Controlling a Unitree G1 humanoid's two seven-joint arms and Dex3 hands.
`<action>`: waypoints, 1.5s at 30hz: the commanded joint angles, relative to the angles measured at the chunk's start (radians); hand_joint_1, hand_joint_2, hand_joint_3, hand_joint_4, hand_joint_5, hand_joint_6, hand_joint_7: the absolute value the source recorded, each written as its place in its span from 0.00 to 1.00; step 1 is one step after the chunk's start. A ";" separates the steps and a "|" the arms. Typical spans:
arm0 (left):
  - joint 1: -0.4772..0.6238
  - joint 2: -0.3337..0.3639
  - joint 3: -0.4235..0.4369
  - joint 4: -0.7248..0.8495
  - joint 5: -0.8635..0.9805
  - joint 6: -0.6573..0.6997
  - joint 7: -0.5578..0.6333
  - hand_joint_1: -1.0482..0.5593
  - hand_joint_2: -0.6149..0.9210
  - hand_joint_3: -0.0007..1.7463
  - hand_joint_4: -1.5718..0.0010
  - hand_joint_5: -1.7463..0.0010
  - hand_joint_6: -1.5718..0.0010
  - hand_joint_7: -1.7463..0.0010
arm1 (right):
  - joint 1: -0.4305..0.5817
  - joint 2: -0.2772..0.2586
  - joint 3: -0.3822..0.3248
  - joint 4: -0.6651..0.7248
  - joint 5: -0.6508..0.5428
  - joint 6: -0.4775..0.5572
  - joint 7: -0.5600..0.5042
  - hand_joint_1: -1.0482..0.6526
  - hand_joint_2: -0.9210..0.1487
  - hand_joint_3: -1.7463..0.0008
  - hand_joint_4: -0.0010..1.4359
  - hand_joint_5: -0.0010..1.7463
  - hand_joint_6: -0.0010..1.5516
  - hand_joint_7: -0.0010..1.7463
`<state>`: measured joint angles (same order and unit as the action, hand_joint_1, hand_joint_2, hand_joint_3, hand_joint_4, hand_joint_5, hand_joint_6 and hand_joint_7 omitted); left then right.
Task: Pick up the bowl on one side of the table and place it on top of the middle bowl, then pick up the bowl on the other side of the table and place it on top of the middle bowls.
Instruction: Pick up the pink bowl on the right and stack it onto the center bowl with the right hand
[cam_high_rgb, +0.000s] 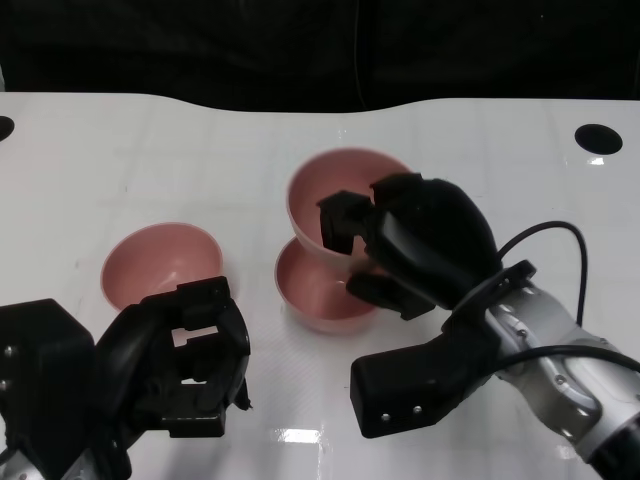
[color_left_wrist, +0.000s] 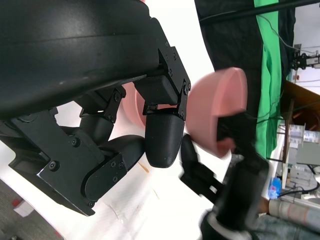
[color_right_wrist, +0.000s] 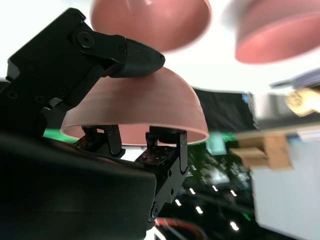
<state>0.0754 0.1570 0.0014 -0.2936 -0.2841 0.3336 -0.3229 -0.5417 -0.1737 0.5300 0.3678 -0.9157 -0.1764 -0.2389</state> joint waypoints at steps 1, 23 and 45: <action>0.010 0.001 0.000 -0.020 0.002 0.020 0.019 0.55 0.65 0.77 0.47 0.05 0.46 0.14 | -0.020 0.014 0.024 0.078 0.009 -0.021 -0.016 0.48 0.27 0.58 0.62 1.00 0.46 0.92; 0.009 -0.013 -0.004 -0.031 0.010 0.043 0.037 0.57 0.62 0.80 0.46 0.03 0.45 0.14 | -0.037 -0.002 0.076 0.118 0.049 0.037 0.251 0.14 0.00 0.79 0.16 0.00 0.15 0.00; 0.008 -0.010 0.005 -0.017 0.008 0.023 0.026 0.55 0.63 0.79 0.45 0.05 0.45 0.15 | 0.188 -0.108 -0.102 -0.303 0.163 -0.020 0.193 0.19 0.00 0.81 0.20 0.03 0.16 0.02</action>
<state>0.0776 0.1385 -0.0004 -0.3196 -0.2824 0.3704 -0.2974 -0.3758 -0.2635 0.4500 0.0847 -0.7734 -0.1804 -0.0349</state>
